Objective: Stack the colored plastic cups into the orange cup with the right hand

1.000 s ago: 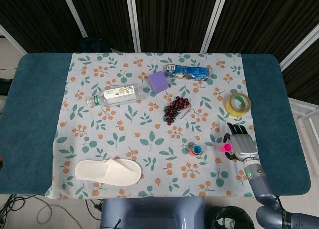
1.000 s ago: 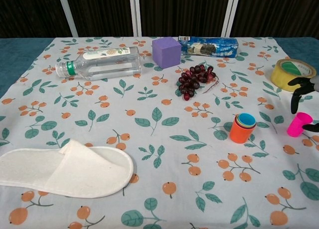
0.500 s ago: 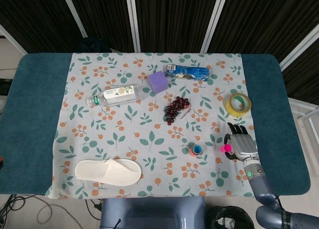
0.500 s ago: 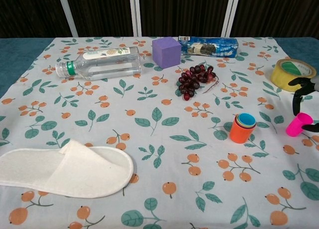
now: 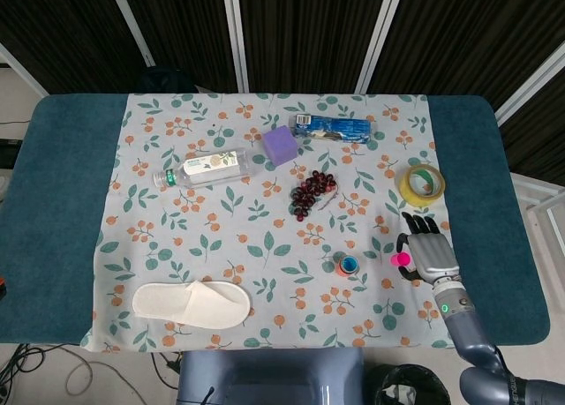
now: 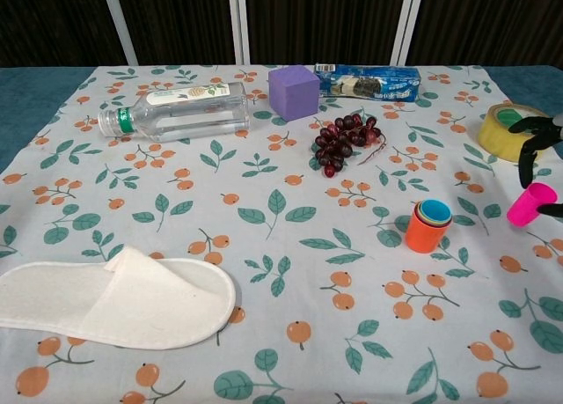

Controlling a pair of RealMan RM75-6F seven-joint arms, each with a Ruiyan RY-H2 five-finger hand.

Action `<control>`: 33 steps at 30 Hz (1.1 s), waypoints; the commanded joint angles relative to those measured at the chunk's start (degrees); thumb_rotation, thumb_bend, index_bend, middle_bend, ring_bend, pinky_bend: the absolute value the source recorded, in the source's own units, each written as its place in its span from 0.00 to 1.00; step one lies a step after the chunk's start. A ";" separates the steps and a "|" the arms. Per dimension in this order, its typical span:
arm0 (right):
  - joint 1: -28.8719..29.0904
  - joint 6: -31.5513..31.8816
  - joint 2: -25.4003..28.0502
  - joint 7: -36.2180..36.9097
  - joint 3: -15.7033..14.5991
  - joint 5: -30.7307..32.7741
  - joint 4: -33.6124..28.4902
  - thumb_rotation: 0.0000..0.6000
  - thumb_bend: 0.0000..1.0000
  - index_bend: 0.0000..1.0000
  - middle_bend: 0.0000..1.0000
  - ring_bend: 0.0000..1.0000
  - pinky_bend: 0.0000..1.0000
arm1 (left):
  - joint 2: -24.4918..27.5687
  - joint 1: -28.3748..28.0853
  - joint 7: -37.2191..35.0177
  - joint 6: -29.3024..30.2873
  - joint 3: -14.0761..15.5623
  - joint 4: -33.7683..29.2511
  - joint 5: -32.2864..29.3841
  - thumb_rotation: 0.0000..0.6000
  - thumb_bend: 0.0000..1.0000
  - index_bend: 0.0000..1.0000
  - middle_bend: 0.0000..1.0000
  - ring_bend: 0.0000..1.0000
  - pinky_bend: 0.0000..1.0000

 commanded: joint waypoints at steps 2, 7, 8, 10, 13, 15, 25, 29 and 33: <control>1.71 -2.92 5.28 -0.43 0.61 -0.12 -6.98 1.00 0.36 0.51 0.00 0.00 0.00 | 0.01 0.02 -0.05 0.00 0.01 -0.07 -0.01 1.00 0.82 0.10 0.00 0.00 0.17; 3.50 -4.27 7.43 -0.55 1.79 0.07 -11.03 1.00 0.36 0.51 0.00 0.00 0.00 | -0.01 0.00 0.03 0.04 0.06 -0.10 0.14 1.00 0.82 0.10 0.00 0.00 0.17; 3.96 -4.35 7.48 -0.85 2.04 0.33 -11.41 1.00 0.36 0.51 0.00 0.00 0.00 | -0.02 0.01 0.05 0.06 0.07 -0.10 0.18 1.00 0.82 0.10 0.00 0.00 0.17; 4.75 -4.17 7.18 -1.48 2.48 0.80 -11.79 1.00 0.36 0.51 0.00 0.00 0.00 | -0.01 0.02 0.04 0.10 0.06 -0.07 0.17 1.00 0.82 0.10 0.00 0.00 0.17; 6.02 -4.06 6.36 -2.23 3.17 1.99 -12.39 1.00 0.36 0.51 0.00 0.00 0.00 | 0.00 0.04 -0.10 0.10 0.00 -0.01 0.06 1.00 0.82 0.10 0.00 0.00 0.17; 6.90 -4.18 5.83 -2.80 3.36 2.85 -12.74 1.00 0.36 0.51 0.00 0.00 0.00 | 0.00 0.03 -0.19 0.08 -0.05 0.04 -0.02 1.00 0.82 0.10 0.00 0.00 0.17; 9.44 -3.50 2.34 -5.02 3.13 6.07 -11.67 1.00 0.36 0.51 0.00 0.00 0.01 | 0.06 0.04 -0.53 0.12 -0.11 0.12 -0.03 1.00 0.82 0.10 0.00 0.00 0.17; 9.67 -2.79 1.72 -5.47 2.51 6.36 -11.50 1.00 0.36 0.51 0.00 0.00 0.01 | 0.06 -0.01 -0.50 -0.01 -0.05 0.17 0.04 1.00 0.82 0.10 0.00 0.00 0.17; 9.85 -2.25 1.18 -5.32 2.22 6.44 -11.24 1.00 0.36 0.51 0.00 0.00 0.01 | -0.02 -0.05 -0.35 -0.02 -0.01 0.21 0.13 1.00 0.82 0.10 0.00 0.00 0.17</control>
